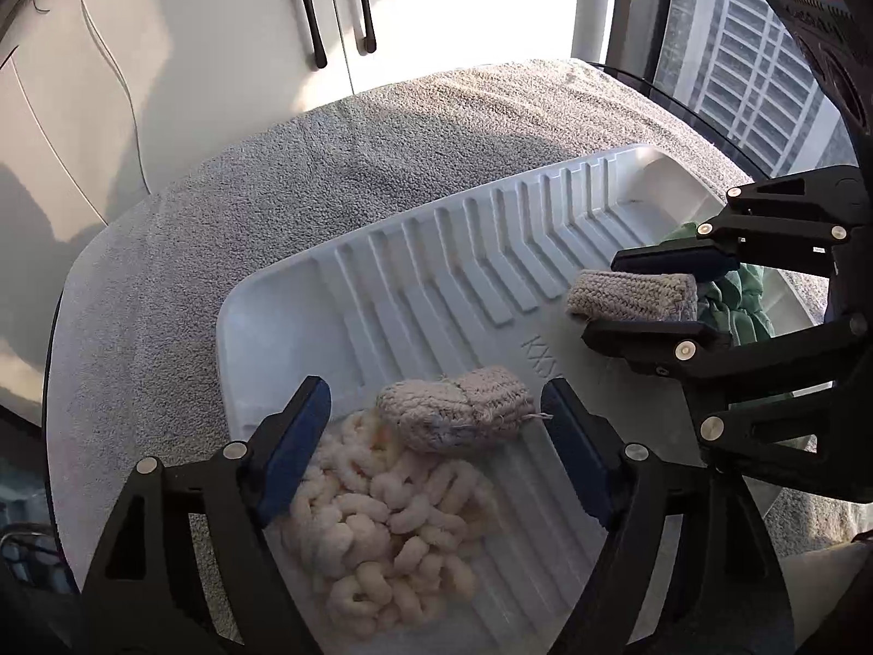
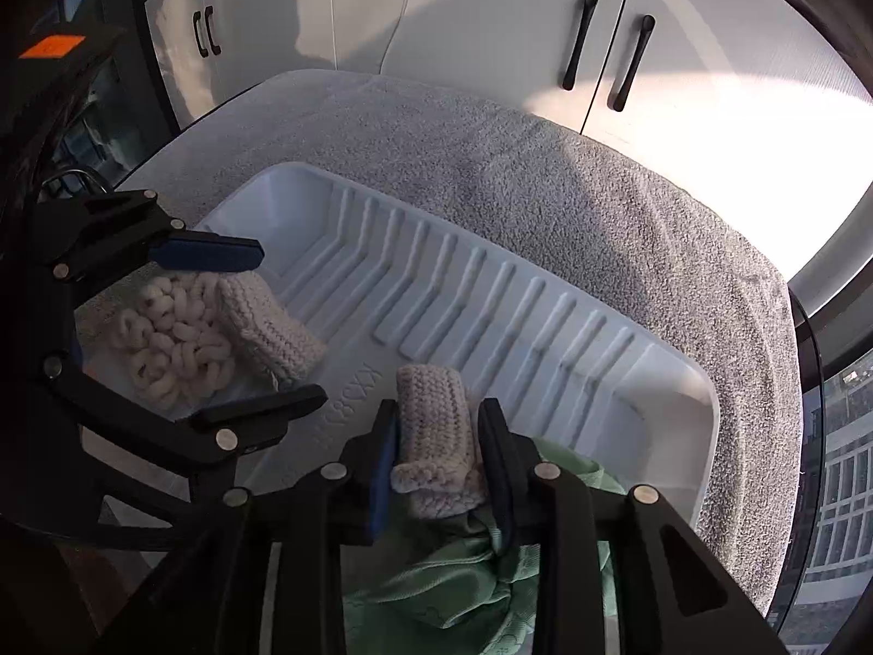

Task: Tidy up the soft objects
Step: 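Carry the grey sock to the white tray and release it, then grasp a blue tissue pack with the right tool while the left tool grasps another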

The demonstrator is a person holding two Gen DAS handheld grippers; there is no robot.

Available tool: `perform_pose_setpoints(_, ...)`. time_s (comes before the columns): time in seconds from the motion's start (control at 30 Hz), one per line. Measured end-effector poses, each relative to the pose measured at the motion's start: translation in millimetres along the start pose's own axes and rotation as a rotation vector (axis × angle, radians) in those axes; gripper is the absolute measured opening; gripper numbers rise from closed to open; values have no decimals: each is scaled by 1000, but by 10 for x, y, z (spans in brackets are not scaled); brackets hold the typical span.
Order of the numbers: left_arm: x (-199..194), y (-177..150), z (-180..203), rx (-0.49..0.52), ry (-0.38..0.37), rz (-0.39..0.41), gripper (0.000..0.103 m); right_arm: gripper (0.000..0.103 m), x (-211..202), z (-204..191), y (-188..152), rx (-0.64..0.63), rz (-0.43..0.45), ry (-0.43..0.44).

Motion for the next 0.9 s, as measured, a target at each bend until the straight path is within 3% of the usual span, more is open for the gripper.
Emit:
perform_pose_setpoints(0.17,-170,27,-104,-55,-17,46,93,45,-147,43,37,35,35,24)
perform_pose_setpoints(0.33,-430,58,-187,-104,-24,98,93,52,-409,67,59,64,81,58)
perform_pose_setpoints(0.53,-945,8,-276,-149,-24,186,94,52,-865,89,-4,83,141,82)
perform_pose_setpoints(0.73,-1541,-298,-250,-179,11,257,95,56,-1465,91,-182,108,221,105)
perform_pose_setpoints(0.9,-2054,-677,27,-153,39,339,95,57,-1959,24,-549,124,288,121)
Point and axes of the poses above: each gripper's, at about its wrist camera, not at the fingertips, and x roughly the way its jaws point, z to its right, y to its top, the point moved 7 cm from there along x, roughly the way its jaws point, and after that the axes turned 9 degrees about x, right-handed, at the moved point
